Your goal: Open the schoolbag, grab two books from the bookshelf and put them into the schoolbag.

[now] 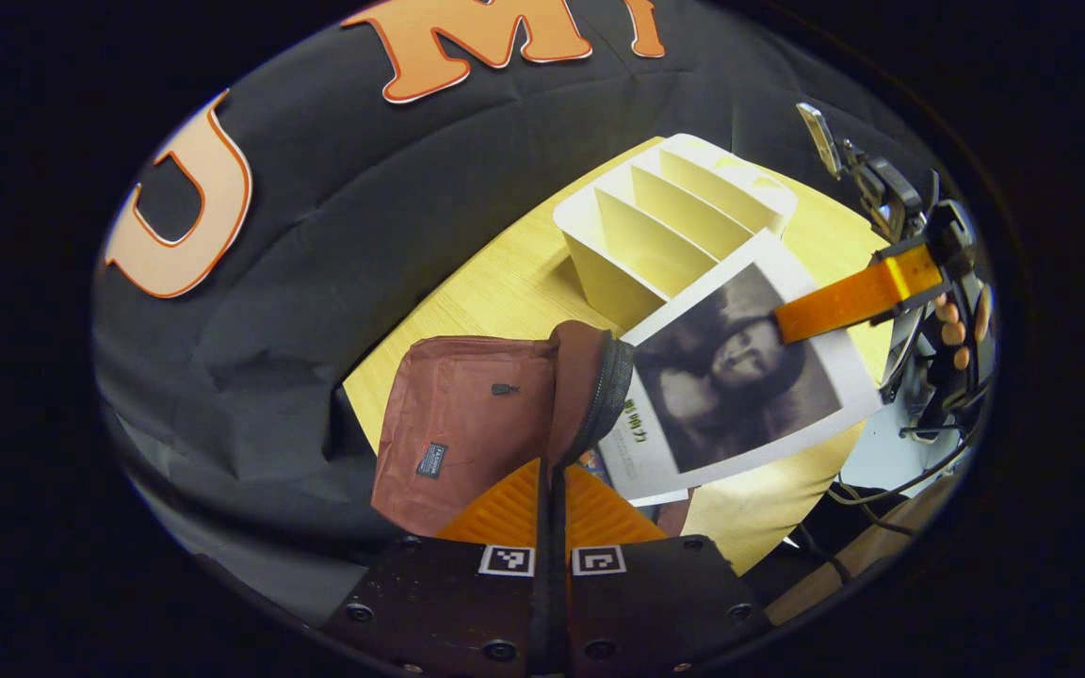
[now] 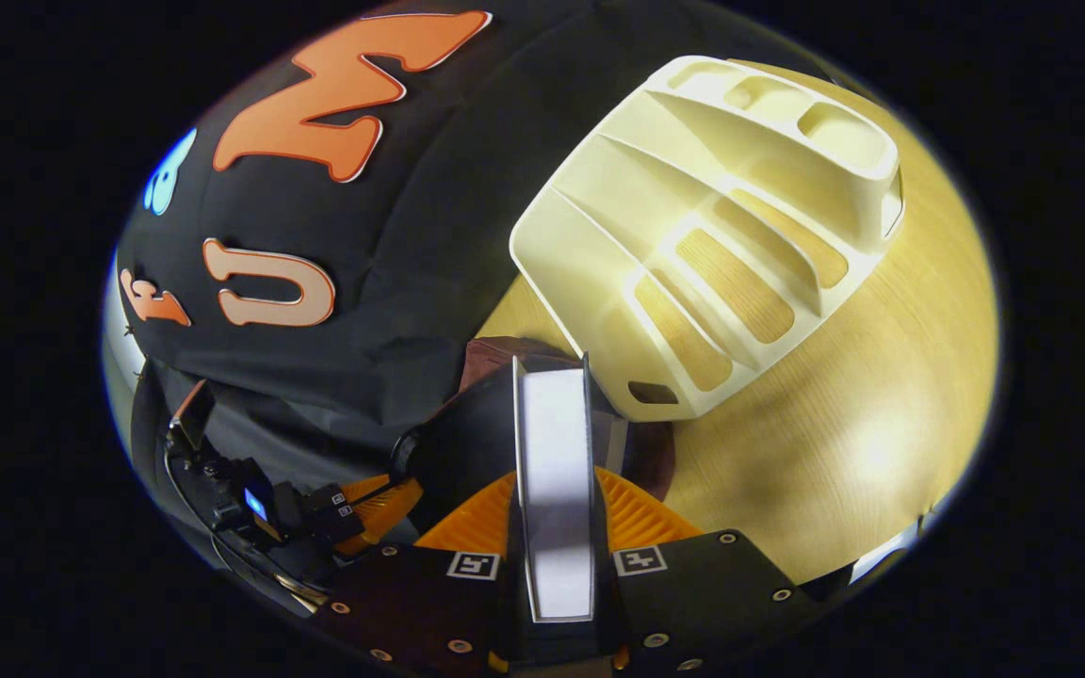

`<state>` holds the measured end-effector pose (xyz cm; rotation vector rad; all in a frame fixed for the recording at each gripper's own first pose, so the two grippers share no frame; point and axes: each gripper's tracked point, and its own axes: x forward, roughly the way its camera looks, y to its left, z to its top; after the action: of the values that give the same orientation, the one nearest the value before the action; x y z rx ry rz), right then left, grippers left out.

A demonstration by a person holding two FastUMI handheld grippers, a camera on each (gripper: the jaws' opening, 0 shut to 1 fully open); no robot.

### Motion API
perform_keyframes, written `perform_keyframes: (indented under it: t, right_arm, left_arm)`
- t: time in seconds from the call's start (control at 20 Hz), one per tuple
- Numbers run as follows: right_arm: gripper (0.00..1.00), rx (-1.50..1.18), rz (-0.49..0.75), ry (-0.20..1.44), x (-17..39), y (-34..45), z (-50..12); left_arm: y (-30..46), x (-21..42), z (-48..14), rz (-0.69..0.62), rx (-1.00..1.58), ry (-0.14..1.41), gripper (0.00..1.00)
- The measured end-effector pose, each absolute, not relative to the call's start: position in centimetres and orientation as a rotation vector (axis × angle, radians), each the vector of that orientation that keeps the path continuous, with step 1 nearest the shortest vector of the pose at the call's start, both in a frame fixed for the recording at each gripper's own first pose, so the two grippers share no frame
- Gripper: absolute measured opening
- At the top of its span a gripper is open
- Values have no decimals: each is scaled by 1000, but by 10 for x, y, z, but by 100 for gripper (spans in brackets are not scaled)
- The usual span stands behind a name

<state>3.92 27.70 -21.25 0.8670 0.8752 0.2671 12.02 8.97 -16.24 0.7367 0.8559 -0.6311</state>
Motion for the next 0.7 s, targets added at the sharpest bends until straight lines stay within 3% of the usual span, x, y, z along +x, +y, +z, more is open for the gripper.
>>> perform_keyframes:
  t: [0.25,0.7]
  right_arm:
    - [29,966,293,847,52,333,-245]
    - [29,914,296,843,69,395,-265]
  left_arm:
    - [72,114,-150,-650,764,818,0]
    - [64,104,-142,-679,782,814,1]
